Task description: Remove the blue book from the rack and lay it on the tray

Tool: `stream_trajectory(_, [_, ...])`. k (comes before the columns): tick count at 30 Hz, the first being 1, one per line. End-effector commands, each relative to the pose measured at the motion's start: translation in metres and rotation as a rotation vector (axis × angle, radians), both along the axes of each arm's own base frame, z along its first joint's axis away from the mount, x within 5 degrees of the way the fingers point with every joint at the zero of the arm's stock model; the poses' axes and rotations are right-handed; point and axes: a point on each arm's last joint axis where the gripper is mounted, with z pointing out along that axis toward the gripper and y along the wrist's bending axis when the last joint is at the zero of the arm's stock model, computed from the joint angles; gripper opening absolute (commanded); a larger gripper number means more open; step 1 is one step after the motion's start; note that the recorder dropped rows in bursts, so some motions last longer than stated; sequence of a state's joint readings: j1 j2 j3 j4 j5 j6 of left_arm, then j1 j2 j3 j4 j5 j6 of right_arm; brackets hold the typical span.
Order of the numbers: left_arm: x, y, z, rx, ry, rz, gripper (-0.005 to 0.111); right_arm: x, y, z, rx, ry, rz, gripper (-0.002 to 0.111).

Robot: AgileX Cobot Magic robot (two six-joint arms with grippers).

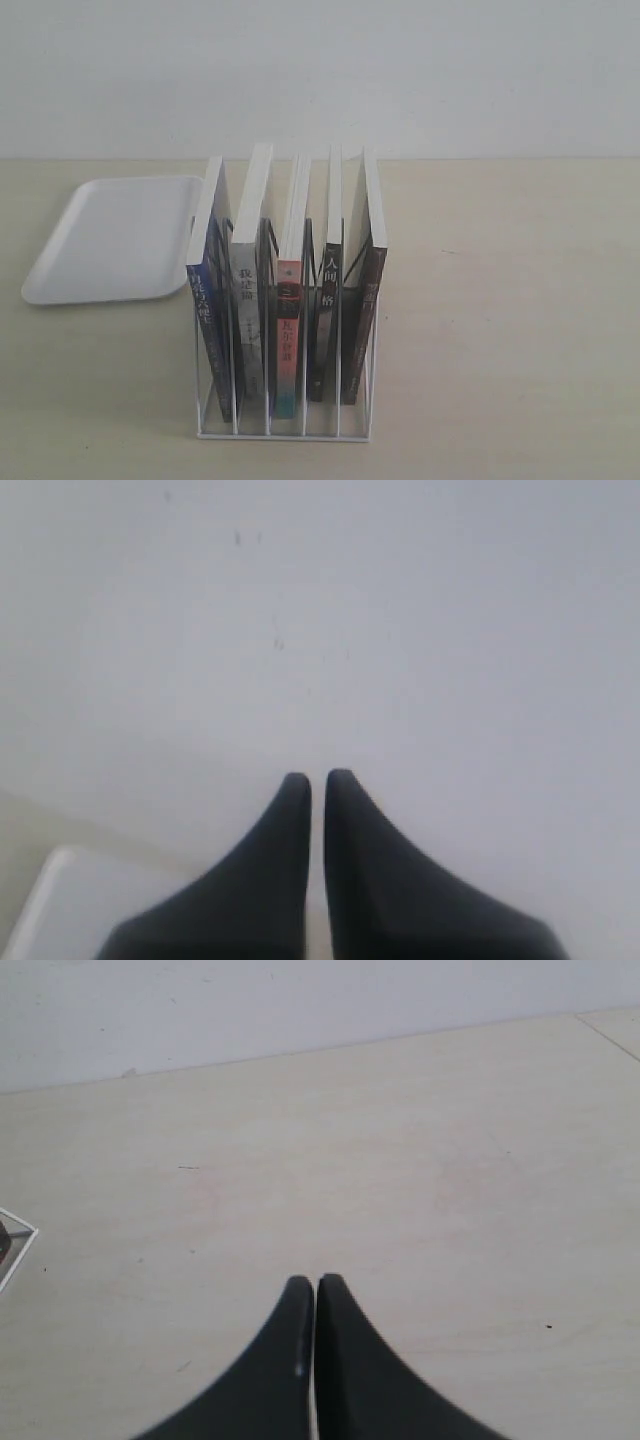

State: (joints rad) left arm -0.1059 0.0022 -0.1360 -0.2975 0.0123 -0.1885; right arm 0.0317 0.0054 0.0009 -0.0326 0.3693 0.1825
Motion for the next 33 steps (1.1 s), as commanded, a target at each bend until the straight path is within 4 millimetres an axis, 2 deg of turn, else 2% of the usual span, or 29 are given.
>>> stream_trajectory(1, [-0.007,0.008,0.022,-0.084,-0.242,0.069,0.005,0.000,0.000,0.002,-0.007,-0.024,0.000,0.000])
stream_trajectory(3, [-0.010,0.010,0.027,-0.161,-0.298,0.063,0.005,0.000,0.000,0.002,-0.007,-0.024,0.000,0.000])
stream_trajectory(7, [-0.017,0.015,0.037,-0.426,-0.421,-0.013,0.005,0.000,0.000,0.002,-0.007,-0.024,0.000,0.000])
stream_trajectory(12, [-0.023,0.016,0.044,-0.381,-0.525,0.003,0.005,0.000,0.000,0.002,-0.007,-0.024,0.000,0.000])
stream_trajectory(16, [-0.024,0.006,0.051,-0.166,-0.502,-0.013,0.005,0.000,0.000,0.002,-0.007,-0.024,0.000,0.000])
stream_trajectory(20, [-0.014,0.000,0.074,-0.003,-0.248,-0.006,0.005,0.000,0.000,0.002,-0.007,-0.024,0.000,0.000])
stream_trajectory(26, [0.011,0.006,0.113,0.294,0.139,0.116,0.005,0.000,0.000,0.002,-0.007,-0.024,0.000,0.000])
stream_trajectory(29, [0.024,-0.005,0.125,0.430,0.316,-0.013,0.005,0.000,0.000,0.002,-0.007,-0.024,0.000,0.000])
stream_trajectory(33, [0.039,-0.024,0.131,0.568,0.497,-0.277,0.005,0.000,0.000,0.002,-0.007,-0.024,0.000,0.000])
